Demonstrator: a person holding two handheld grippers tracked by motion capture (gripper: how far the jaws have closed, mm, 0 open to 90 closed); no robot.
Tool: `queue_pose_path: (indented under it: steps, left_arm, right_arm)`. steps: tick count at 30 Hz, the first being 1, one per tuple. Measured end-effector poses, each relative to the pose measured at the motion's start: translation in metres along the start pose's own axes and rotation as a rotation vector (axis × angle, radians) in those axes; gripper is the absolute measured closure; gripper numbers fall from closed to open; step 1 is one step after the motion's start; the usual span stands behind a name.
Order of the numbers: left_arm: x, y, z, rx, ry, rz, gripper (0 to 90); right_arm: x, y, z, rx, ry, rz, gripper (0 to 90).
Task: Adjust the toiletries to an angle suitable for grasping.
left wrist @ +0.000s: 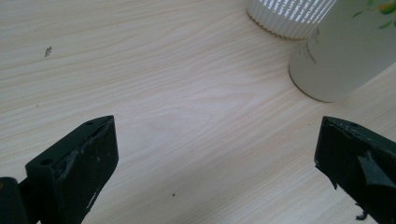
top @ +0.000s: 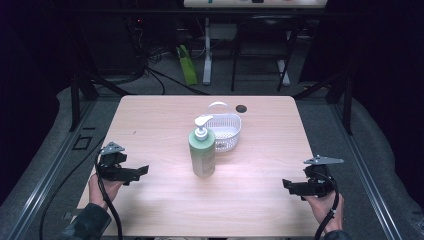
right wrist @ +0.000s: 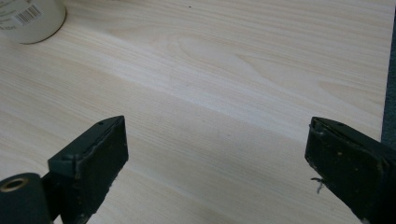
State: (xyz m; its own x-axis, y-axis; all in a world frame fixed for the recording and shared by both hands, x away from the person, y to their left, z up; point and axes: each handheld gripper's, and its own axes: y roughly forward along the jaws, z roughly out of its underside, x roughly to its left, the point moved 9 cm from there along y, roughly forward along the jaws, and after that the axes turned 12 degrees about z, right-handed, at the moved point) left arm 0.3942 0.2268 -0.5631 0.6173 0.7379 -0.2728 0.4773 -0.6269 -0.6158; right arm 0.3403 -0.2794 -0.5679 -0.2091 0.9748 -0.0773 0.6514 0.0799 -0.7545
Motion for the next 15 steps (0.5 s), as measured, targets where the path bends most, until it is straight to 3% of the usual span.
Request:
queue_pose_path:
  steps: [15]
  left_arm:
    - [-0.018,0.003,-0.014,-0.012,0.033,0.046,0.0]
  right_arm:
    - [0.002,0.009,-0.002,0.018,-0.022,-0.002,5.6]
